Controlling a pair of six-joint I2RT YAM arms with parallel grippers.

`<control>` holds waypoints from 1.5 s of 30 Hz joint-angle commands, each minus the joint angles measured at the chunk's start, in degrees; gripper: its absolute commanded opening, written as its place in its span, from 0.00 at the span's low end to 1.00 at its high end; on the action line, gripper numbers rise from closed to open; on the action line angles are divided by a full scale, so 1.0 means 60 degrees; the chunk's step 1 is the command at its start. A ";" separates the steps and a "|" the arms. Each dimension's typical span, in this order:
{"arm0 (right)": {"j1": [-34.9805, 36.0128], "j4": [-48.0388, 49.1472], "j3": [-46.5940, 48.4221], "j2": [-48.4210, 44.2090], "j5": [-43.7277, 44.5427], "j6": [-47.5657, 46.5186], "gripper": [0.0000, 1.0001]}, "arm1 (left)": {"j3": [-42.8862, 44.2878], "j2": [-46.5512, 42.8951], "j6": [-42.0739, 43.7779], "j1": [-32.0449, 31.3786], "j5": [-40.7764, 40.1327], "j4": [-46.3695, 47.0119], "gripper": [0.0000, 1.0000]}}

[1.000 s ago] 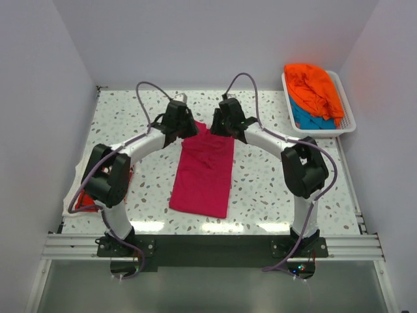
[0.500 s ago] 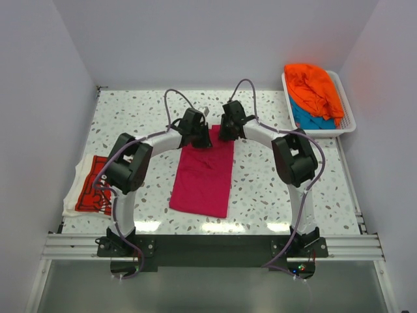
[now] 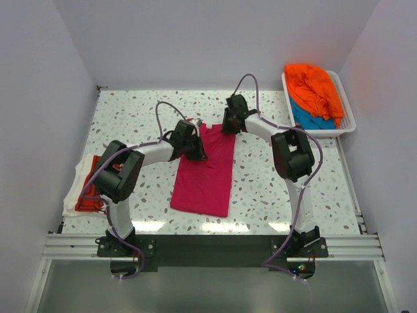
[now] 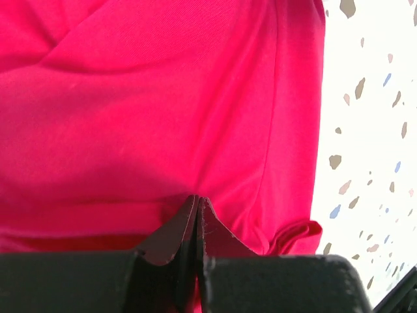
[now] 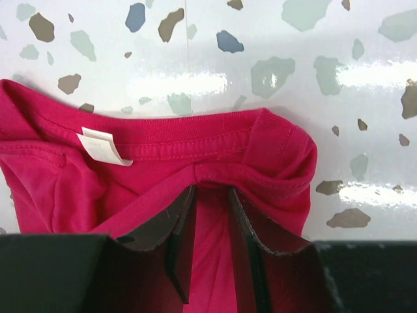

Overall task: Fold and stack the t-shirts
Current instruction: Fold the tshirt

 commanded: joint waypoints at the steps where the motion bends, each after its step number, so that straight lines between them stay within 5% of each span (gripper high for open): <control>1: -0.0075 -0.0153 0.0533 0.0327 0.0060 -0.0270 0.30 | -0.0312 -0.0892 -0.0292 0.0210 -0.0442 0.0454 0.05; 20: -0.0178 -0.0695 0.1794 0.1236 0.0045 -0.0607 0.31 | -0.1089 -0.1260 -0.0468 0.0693 -0.1234 -0.0336 0.00; 25: -0.0178 -0.1002 0.2262 0.1076 -0.0175 -0.0870 0.39 | -0.0870 -0.1348 -0.0570 0.0942 -0.1118 -0.0235 0.00; 28: -0.0178 -0.1148 0.2424 0.0724 -0.0219 -0.1046 0.45 | -0.0549 -0.1640 -0.0600 0.1177 -0.0840 0.0073 0.08; 32: -0.0178 -0.1558 0.2658 0.0197 -0.0263 -0.1222 0.60 | -0.0064 -0.1992 -0.0483 0.1280 -0.0736 0.0437 0.31; 35: -0.0178 -0.1748 0.2615 -0.0359 -0.0292 -0.1281 0.69 | -0.0004 -0.2314 -0.0643 0.1294 -0.0984 0.0309 0.36; 41: -0.0105 -0.2014 0.0803 -0.2466 -0.0321 -0.0873 0.75 | -0.1876 -0.3821 -0.1783 0.1134 -0.2854 -0.0744 0.45; 45: 0.0144 -0.1239 -0.3129 -0.4693 -0.0525 -0.0301 0.75 | -0.3851 -0.5491 -0.2138 0.0798 -0.3504 -0.1010 0.52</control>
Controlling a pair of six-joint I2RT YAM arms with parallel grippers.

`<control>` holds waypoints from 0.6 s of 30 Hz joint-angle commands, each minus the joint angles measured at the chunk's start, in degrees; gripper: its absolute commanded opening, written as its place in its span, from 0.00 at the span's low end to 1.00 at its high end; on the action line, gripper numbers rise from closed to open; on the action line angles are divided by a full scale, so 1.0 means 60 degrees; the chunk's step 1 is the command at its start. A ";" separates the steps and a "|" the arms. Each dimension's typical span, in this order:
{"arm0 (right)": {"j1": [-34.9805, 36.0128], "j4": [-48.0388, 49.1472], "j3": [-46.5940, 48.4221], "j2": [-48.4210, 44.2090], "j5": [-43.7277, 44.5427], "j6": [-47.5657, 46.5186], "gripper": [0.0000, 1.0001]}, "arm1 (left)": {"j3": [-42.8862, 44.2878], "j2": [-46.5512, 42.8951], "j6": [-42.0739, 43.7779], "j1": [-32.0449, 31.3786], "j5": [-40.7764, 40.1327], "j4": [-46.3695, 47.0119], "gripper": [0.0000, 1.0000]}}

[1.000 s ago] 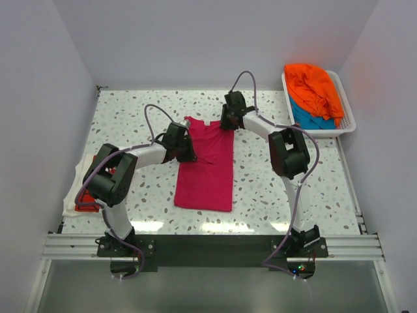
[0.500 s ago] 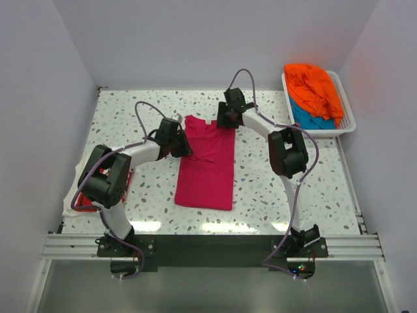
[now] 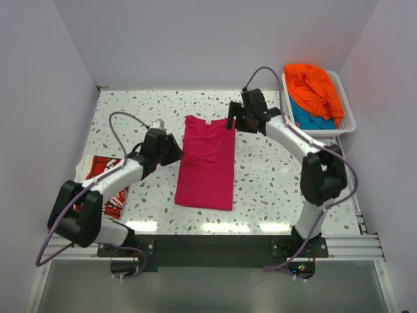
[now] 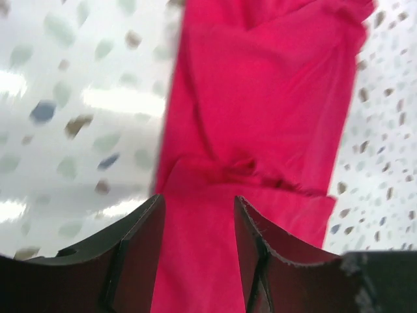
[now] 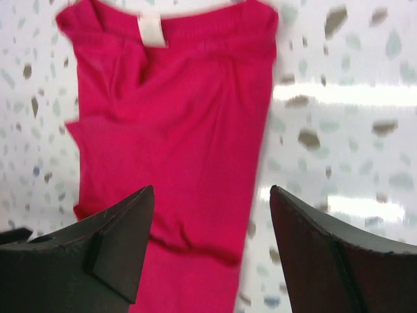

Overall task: Fold and stack the t-shirts
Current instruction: Fold the tshirt

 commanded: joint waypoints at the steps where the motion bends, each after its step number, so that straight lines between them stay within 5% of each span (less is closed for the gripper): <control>1: 0.0333 0.0448 -0.2520 -0.1897 -0.0275 0.0604 0.75 | -0.1408 -0.1190 -0.0640 -0.0336 -0.1064 -0.0635 0.52; 8: 0.1988 0.1169 -0.7559 -0.5573 -0.0260 0.2343 0.74 | -0.3401 -0.3868 -0.0977 -0.1522 -0.1475 -0.1236 0.52; 18: 0.3644 0.1872 -0.9836 -0.7351 -0.0260 0.4764 0.71 | -0.4135 -0.5191 -0.2442 -0.2622 -0.2280 -0.2657 0.47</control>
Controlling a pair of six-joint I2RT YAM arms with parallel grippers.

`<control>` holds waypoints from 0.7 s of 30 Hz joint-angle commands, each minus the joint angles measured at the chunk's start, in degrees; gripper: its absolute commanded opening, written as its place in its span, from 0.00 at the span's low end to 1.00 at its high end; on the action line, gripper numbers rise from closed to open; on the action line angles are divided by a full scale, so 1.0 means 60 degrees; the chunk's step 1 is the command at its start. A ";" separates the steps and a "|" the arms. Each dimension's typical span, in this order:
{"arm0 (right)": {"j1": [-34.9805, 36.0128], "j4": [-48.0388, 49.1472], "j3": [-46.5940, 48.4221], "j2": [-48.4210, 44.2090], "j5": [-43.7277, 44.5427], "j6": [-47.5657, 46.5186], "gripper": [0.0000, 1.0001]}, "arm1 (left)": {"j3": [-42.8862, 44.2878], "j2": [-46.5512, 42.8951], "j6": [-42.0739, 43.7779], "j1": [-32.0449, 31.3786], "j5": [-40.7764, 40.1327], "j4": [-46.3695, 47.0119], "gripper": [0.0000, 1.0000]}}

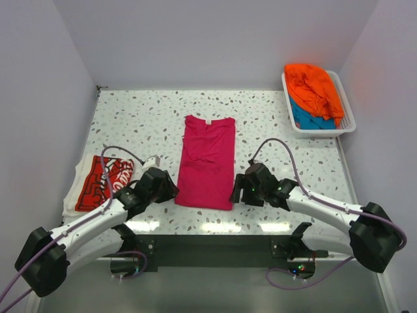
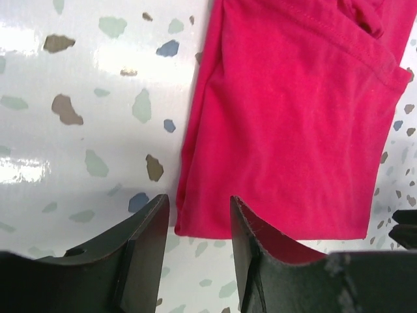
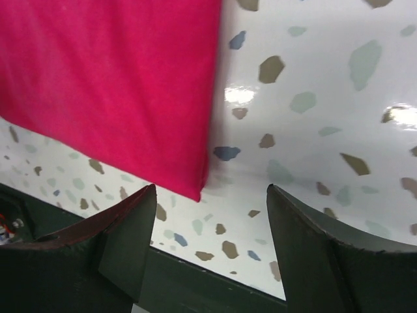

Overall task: Fold and stack the t-shirts
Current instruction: Fold the tshirt

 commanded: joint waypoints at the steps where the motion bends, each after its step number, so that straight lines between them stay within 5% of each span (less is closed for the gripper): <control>1: 0.0671 0.0979 -0.0197 -0.0066 -0.0002 0.1372 0.71 | -0.0183 -0.0267 -0.1043 -0.0320 -0.0822 -0.0747 0.47; 21: 0.1231 0.2649 -0.1369 0.0623 0.0526 0.3074 0.51 | -0.1252 0.0231 -0.1368 -0.0599 -0.0150 0.0569 0.43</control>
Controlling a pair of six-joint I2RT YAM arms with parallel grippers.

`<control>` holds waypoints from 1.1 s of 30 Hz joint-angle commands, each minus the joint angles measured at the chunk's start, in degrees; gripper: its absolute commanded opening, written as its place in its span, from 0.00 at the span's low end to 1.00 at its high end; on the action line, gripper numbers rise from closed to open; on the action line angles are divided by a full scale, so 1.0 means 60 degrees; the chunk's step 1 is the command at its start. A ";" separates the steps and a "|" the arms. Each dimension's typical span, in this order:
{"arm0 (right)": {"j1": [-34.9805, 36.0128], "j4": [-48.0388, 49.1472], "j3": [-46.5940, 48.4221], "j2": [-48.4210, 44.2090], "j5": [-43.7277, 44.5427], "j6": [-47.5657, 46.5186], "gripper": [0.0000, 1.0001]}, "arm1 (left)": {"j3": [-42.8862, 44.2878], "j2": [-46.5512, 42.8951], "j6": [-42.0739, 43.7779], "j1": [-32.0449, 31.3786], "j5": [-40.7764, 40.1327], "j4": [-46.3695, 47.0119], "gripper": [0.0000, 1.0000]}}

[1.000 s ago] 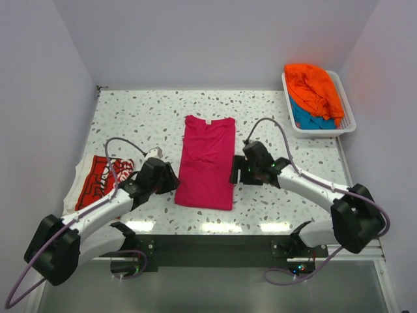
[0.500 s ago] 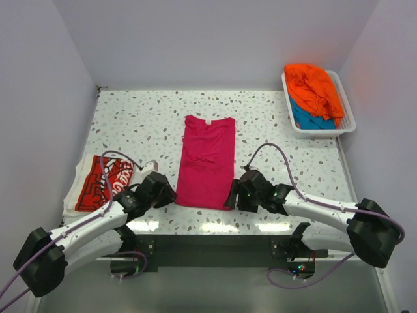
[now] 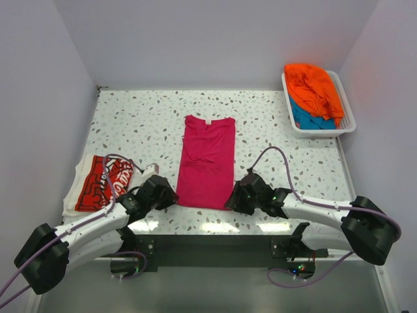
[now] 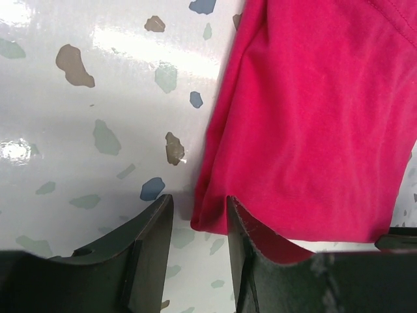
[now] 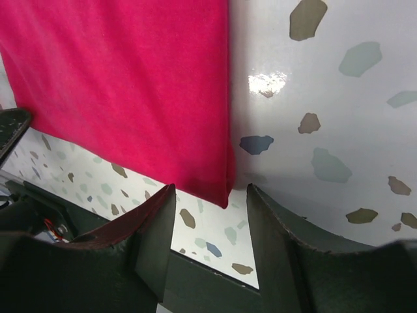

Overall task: Fold and stack the t-shirts
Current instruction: Fold the tshirt

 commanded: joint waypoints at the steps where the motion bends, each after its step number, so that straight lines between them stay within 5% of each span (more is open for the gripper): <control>1: 0.0065 0.0606 -0.0284 0.0238 0.0380 0.0371 0.50 | -0.0298 0.0289 -0.0166 -0.0063 0.0148 0.0183 0.43; 8: 0.0065 0.0841 -0.0357 0.0443 0.0365 0.0356 0.37 | -0.0430 0.0451 -0.0093 -0.0136 0.0456 0.0403 0.27; 14: 0.0065 0.0681 -0.0314 0.0385 0.0497 0.0050 0.08 | -0.0547 0.0334 0.0229 -0.0166 0.0983 0.0871 0.00; 16: 0.0065 0.0301 -0.0081 0.0311 0.0512 -0.0373 0.00 | -0.0547 0.0101 0.0405 -0.0180 0.1202 0.0959 0.00; 28: 0.1750 -0.2174 0.0725 -0.0947 0.1683 -0.1195 0.00 | -0.0138 -0.1583 0.0142 -0.1365 0.0839 -0.0753 0.00; 33: 0.1750 -0.3915 0.1809 -0.1739 0.2839 -0.1898 0.00 | 0.1135 -0.1936 0.0390 -0.1426 0.0384 -0.1881 0.00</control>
